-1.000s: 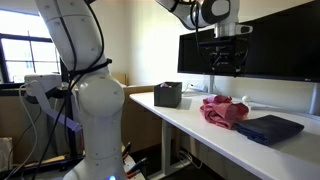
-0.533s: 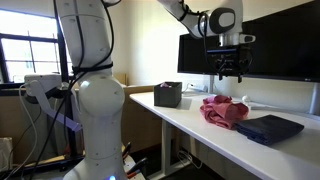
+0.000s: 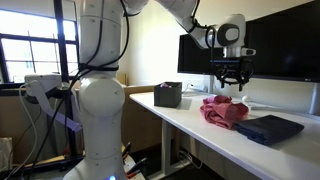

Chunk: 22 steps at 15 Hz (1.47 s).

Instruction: Put the clothes in the box

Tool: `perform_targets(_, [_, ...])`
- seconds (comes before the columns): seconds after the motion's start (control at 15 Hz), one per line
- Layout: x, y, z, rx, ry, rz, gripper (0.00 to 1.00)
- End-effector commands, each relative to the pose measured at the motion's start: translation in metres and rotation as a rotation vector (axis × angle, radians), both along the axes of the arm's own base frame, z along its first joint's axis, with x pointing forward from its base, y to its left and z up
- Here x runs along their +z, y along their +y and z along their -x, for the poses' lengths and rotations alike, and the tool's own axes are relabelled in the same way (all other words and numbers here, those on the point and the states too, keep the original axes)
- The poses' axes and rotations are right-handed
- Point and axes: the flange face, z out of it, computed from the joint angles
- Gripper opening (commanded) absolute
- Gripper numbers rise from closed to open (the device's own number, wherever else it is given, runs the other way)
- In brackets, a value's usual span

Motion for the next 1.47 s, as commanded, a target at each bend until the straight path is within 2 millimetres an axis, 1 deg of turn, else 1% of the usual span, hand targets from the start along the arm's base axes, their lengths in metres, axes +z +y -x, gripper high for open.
perform_targets(0.0, [-0.005,0.002,-0.011,-0.028,0.044,0.001,1.00])
perform_targets(0.2, [-0.011,0.003,-0.009,-0.043,0.081,-0.007,1.00])
perform_targets(0.47, [-0.017,0.001,0.004,-0.067,0.092,0.001,1.00])
perform_targets(0.67, [-0.021,-0.005,0.014,-0.096,0.073,0.023,1.00])
perform_targets(1.0, [-0.035,-0.019,0.041,-0.138,0.106,0.055,1.00])
perform_targets(1.2, [-0.046,-0.024,0.057,-0.146,0.136,0.061,1.00])
perform_targets(1.4, [-0.056,-0.026,0.069,-0.152,0.159,0.058,1.00])
